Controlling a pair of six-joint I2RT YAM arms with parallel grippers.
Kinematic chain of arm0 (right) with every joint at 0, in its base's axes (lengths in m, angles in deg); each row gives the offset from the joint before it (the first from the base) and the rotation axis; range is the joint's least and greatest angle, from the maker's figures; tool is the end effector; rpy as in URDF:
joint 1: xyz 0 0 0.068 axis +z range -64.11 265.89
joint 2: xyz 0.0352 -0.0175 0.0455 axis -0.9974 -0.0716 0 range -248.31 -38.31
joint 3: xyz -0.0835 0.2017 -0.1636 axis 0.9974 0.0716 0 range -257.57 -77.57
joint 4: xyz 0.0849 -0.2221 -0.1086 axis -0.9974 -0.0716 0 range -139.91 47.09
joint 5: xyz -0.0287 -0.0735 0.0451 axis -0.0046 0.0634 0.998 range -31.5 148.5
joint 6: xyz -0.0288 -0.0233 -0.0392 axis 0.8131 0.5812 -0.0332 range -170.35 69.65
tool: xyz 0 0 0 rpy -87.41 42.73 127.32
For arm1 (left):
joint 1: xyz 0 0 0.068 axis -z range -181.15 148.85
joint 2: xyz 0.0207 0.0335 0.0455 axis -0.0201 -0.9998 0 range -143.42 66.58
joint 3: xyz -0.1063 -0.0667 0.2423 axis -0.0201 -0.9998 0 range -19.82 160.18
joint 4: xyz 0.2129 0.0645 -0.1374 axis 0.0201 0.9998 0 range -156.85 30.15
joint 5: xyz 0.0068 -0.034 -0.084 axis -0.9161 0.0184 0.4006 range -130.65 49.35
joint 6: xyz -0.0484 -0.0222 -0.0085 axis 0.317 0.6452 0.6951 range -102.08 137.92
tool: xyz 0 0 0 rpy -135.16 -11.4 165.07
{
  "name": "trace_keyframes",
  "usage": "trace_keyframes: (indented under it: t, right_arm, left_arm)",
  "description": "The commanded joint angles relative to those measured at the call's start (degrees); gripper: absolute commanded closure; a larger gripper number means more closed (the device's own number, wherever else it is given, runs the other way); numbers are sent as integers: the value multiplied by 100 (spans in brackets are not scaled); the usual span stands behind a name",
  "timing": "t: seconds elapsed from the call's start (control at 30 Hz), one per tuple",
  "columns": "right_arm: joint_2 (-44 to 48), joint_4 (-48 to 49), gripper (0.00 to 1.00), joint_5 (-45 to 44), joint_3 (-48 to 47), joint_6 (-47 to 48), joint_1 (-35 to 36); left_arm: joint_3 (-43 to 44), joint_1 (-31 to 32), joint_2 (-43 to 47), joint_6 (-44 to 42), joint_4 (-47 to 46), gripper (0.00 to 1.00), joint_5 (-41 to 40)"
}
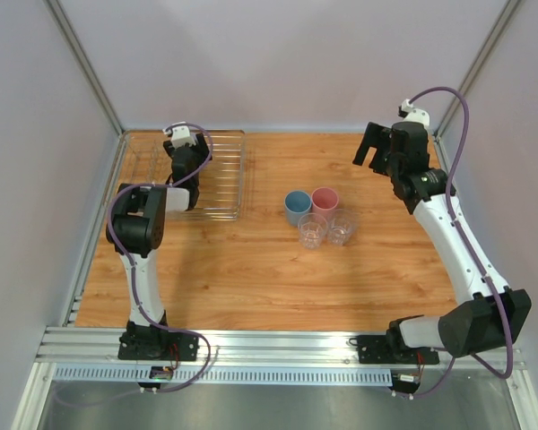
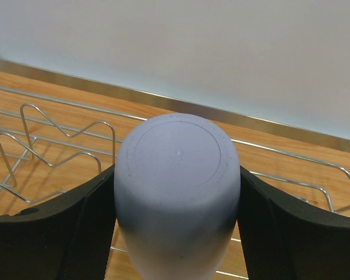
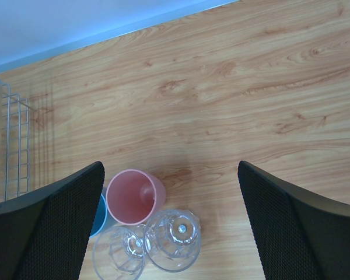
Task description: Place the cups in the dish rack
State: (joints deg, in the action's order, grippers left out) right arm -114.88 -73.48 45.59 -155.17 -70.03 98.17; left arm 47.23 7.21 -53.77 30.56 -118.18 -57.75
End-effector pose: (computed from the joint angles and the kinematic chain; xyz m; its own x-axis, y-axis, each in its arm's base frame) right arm 0.2921 0.0553 0.3810 -0.4595 0.2360 -0.8563 0.1459 0.9710 0.1893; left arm 0.4526 -0.0559 0.1770 -0.0002 -0.2115 -0.9774 -0.1555 0.9655 -0.2089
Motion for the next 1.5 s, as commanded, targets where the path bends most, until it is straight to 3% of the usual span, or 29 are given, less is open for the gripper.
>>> trace_keyframes:
  t: [0.0,0.4,0.47,0.73,0.93,1.03,1.17,1.23,1.33,1.37,1.47]
  right_arm:
    - [20,200,0,34,8,8,-32]
    - [11,183,0,78,8,35,-41]
    - [11,191,0,69,0,43,-41]
    - [20,183,0,95,0,61,-67]
    - [11,60,0,200,-141,-79,-155]
    - [98,42,0,236,-150,-71,-164]
    - [222,-2,0,262,-150,-141,-164]
    - [240,-98,0,288,-220,-159,-173]
    - [222,-318,0,315,-316,-185,-181]
    - [179,-388,0,263,-334,-211,-173]
    - [73,-766,0,244,-282,-299,-234]
  left_arm:
    - [256,-19,-76,-60,-378,38,-56]
    - [256,-19,-41,-131,-281,18,67]
    - [274,-19,-32,-192,-255,4,75]
    - [221,-19,29,-262,-325,2,172]
    - [230,-19,573,-552,-255,2,225]
    - [361,-19,1064,-544,498,0,418]
    - [1036,-19,1637,-421,2787,0,962]
    - [1231,-19,1970,-412,3469,0,1033]
    - [1652,-19,2392,-438,4927,1,1498]
    - [1958,-19,2481,-421,5845,2,1856]
    - [2164,-1,2946,-132,7001,9,2655]
